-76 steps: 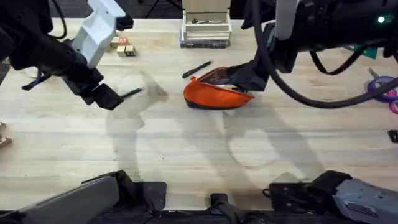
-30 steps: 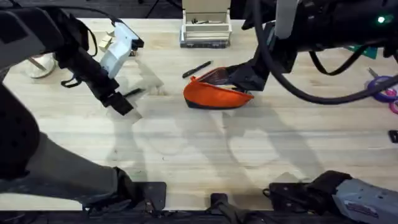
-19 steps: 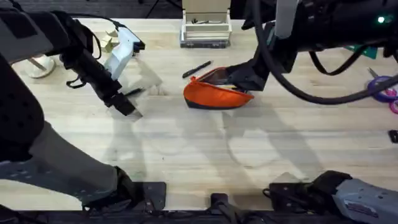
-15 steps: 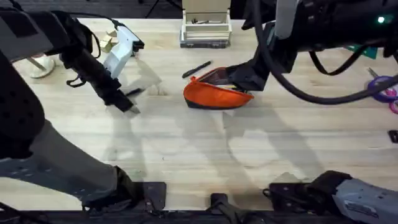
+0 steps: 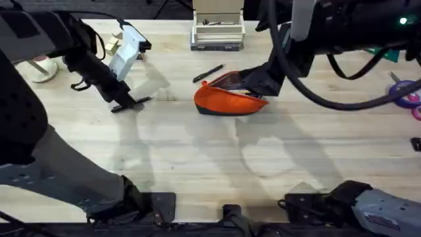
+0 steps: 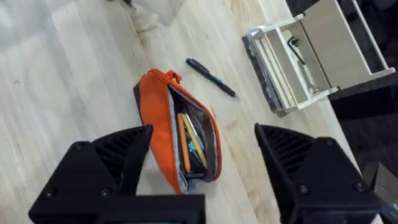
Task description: Unzip the bag, pick up the pens from the table one at a time and place them inside, then zip the bag closed.
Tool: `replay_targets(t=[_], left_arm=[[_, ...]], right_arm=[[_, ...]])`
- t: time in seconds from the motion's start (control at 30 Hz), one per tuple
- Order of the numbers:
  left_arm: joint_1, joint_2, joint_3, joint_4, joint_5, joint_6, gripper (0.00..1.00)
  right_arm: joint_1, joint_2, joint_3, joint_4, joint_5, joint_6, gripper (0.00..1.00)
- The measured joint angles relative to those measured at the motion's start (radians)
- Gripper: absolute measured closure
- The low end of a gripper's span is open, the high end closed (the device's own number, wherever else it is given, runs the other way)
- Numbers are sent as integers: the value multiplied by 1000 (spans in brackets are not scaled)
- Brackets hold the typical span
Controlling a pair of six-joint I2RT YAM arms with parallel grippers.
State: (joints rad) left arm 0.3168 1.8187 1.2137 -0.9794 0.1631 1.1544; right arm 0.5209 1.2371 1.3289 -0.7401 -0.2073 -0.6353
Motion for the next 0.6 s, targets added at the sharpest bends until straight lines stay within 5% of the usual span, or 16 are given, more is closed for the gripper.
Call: replay_targets(t=[0.23,0.6], left_arm=[[-26,32,50,-110,27,-48,959],[-184,47,316,-249,36,-127,959]], right_arm=[[0,-5,0,3,0,0,4],[0,-110,0,3,0,0,3]])
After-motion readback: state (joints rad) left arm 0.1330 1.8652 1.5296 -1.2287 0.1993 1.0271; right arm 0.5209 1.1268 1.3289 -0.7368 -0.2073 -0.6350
